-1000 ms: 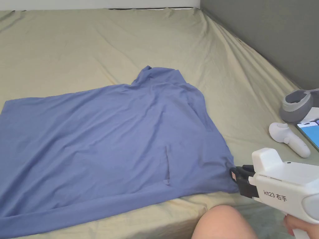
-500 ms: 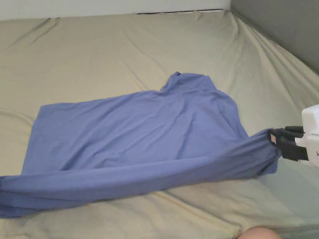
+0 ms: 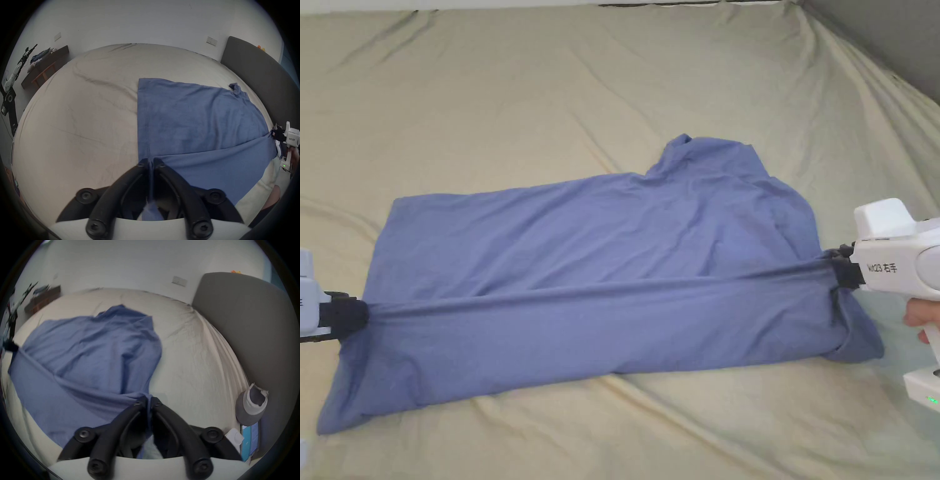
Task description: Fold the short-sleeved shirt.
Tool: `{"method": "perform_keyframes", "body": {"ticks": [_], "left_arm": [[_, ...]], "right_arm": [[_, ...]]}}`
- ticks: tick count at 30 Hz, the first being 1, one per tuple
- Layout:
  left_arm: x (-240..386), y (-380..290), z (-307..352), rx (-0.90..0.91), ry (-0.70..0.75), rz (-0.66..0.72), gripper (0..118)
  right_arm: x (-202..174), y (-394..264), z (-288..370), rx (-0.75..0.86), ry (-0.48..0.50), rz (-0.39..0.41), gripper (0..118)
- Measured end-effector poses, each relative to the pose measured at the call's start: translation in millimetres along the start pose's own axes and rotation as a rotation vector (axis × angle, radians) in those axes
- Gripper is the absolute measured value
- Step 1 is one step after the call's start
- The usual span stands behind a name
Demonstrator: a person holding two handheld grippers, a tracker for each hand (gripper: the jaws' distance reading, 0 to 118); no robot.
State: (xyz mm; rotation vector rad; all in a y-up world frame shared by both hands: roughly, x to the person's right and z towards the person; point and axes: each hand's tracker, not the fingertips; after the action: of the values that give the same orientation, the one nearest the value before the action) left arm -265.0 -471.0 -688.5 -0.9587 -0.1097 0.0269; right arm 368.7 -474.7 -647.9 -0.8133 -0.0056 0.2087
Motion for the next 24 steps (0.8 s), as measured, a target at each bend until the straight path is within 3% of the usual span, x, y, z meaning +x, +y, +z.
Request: {"method": "perform_keyframes", "body": {"ticks": [2, 3, 4, 5, 6, 7, 8, 9, 11, 12, 13, 14, 15, 20, 21, 22, 24], "left_arm": [[-2.9, -4.6, 14.3, 0.062, 0.078, 0.024, 72], [-5.1, -8.3, 25.4, 0.087, 0.141, 0.019, 85], [-8.6, -14.6, 40.4, 0.122, 0.156, 0.017, 85], [-10.0, -20.7, 55.7, 0.160, 0.142, 0.029, 82], [-11.9, -29.0, 73.4, 0.199, 0.101, 0.059, 68], [-12.5, -38.5, 91.3, 0.210, 0.069, 0.079, 44], [-13.0, -47.6, 108.9, 0.261, 0.104, 0.047, 44], [-7.6, -61.7, 127.3, 0.300, 0.096, 0.058, 36], [0.6, -88.5, 148.5, 0.348, 0.114, 0.017, 1], [3.0, -100.7, 156.3, 0.367, 0.121, -0.034, 0], [8.0, -111.5, 159.5, 0.351, 0.101, -0.068, 0], [9.9, -119.4, 161.0, 0.326, 0.080, -0.074, 0], [11.6, -128.5, 161.6, 0.310, 0.068, -0.071, 0], [17.9, -138.4, 131.9, 0.239, 0.029, -0.011, 0], [16.6, -133.1, 119.0, 0.228, 0.020, 0.003, 4], [14.9, -128.7, 105.7, 0.218, 0.018, -0.002, 24], [15.5, -118.8, 76.7, 0.145, 0.097, 0.026, 81]], "right_arm": [[9.3, -2.9, 16.8, 0.090, -0.051, -0.063, 92], [14.5, -5.8, 29.8, 0.147, -0.102, -0.067, 104], [20.4, -10.4, 47.3, 0.218, -0.141, -0.082, 102], [25.7, -15.7, 62.2, 0.277, -0.129, -0.128, 98], [30.9, -21.9, 78.6, 0.317, -0.076, -0.193, 83], [34.8, -29.5, 93.7, 0.313, 0.001, -0.252, 59], [35.1, -37.5, 105.9, 0.311, 0.042, -0.286, 59], [32.2, -47.7, 119.2, 0.311, 0.064, -0.284, 48], [17.1, -64.9, 140.0, 0.314, 0.016, -0.190, 0], [8.7, -72.4, 150.6, 0.320, 0.011, -0.124, 0], [8.3, -79.0, 158.1, 0.334, 0.050, -0.108, 0], [-1.1, -89.1, 158.3, 0.259, 0.140, -0.174, 0], [-6.3, -92.5, 163.8, 0.307, 0.132, -0.138, 0], [-29.9, -101.2, 159.0, 0.237, 0.139, -0.106, 0], [-33.4, -99.7, 156.7, 0.227, 0.152, -0.106, 0], [-38.3, -97.5, 153.9, 0.226, 0.154, -0.100, 0], [-46.6, -92.7, 153.4, 0.230, 0.156, -0.082, 0]]}}
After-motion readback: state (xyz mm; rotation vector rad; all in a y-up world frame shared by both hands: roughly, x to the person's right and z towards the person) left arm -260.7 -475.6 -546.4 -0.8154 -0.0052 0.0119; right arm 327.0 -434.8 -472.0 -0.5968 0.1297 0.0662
